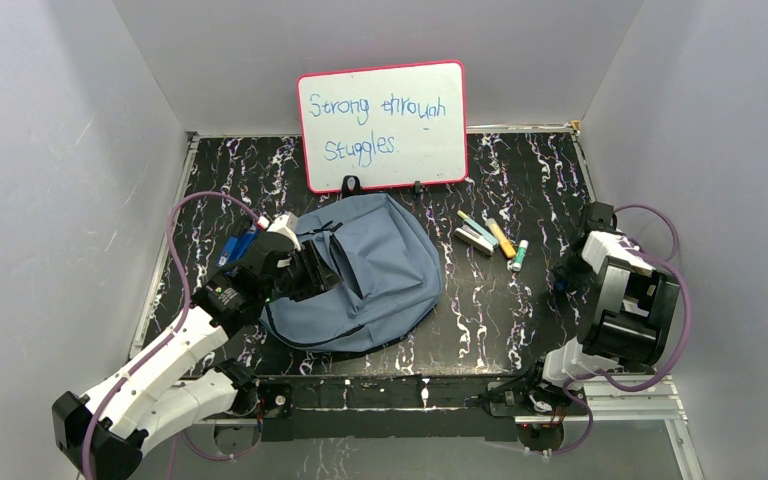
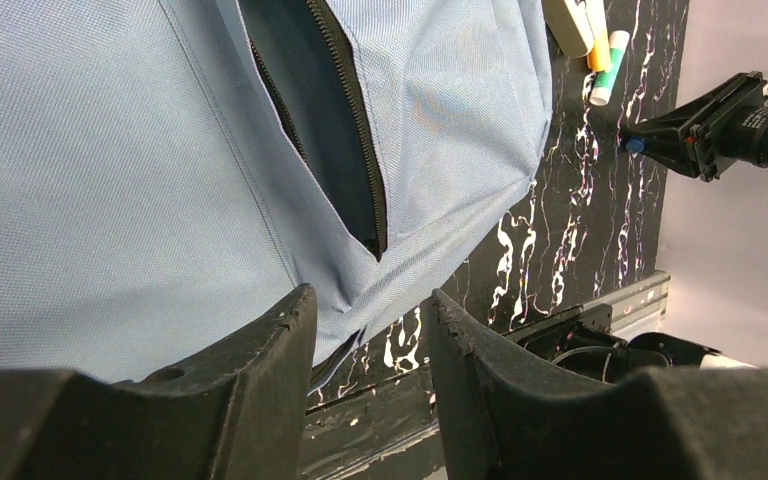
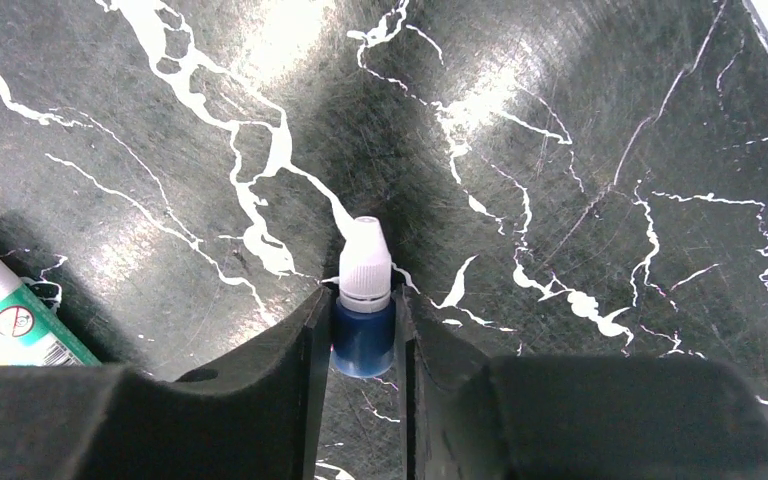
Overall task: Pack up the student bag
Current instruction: Pick up the stationery from the center of the board.
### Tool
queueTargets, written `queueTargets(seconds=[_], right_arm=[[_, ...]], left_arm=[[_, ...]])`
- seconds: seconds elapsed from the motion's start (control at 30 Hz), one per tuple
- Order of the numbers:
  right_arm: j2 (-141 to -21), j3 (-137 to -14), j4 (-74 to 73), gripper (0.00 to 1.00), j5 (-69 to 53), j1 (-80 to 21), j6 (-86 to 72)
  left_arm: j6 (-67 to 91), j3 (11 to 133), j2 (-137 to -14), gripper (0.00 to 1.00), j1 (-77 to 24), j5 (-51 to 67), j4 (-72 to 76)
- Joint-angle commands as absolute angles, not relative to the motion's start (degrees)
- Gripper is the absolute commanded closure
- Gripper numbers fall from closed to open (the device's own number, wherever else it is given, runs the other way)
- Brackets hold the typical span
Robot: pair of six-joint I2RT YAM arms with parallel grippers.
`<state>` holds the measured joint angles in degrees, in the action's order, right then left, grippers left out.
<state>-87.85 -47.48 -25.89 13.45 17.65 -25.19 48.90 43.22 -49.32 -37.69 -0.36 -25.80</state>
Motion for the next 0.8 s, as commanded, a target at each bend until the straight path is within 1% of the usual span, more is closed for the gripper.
queueTargets(seconds=[0.0,0.07,0.17,0.27,0.4,0.47,0.6,0.67,0.77], right_arm=[[-87.1,-46.9,-25.3,0.68,13.9,18.0,-24.0],[-84.9,-47.2,-25.4,0.72,11.9,18.0,-23.6],[-81.3,-48.4,-25.9,0.75,6.4,18.0,-23.2],[-76.7,-52.2,-27.8,0.8,0.8,17.9,-23.4],[-70.1,-58.3,-28.3,0.86,-10.6,17.7,-25.6],[-67.8,-60.4,-27.8,0.87,-16.6,16.6,-27.5],[-65.1,-62.2,-25.7,0.87,-25.4,10.3,-32.0],[-63.5,-61.4,-22.5,0.87,-27.5,4.9,-35.0],[-61.1,-58.6,-13.3,0.88,-30.3,-5.1,-40.1]], left_arm=[[48.9,43.4,-49.1,0.58,-37.9,0.0,-25.8],[49.0,43.9,-49.3,0.58,-37.9,0.0,-25.8],[49.0,45.0,-49.9,0.58,-37.9,0.0,-25.8],[49.0,46.5,-50.5,0.58,-37.9,-0.1,-25.8],[50.7,48.7,-50.8,0.57,-37.9,-0.7,-25.4],[51.8,50.5,-51.0,0.57,-38.0,-1.0,-24.7],[54.5,53.0,-51.1,0.56,-37.9,-0.7,-21.5],[55.6,53.8,-51.4,0.54,-38.0,0.0,-19.7],[57.3,54.3,-51.7,0.51,-37.9,3.0,-17.6]])
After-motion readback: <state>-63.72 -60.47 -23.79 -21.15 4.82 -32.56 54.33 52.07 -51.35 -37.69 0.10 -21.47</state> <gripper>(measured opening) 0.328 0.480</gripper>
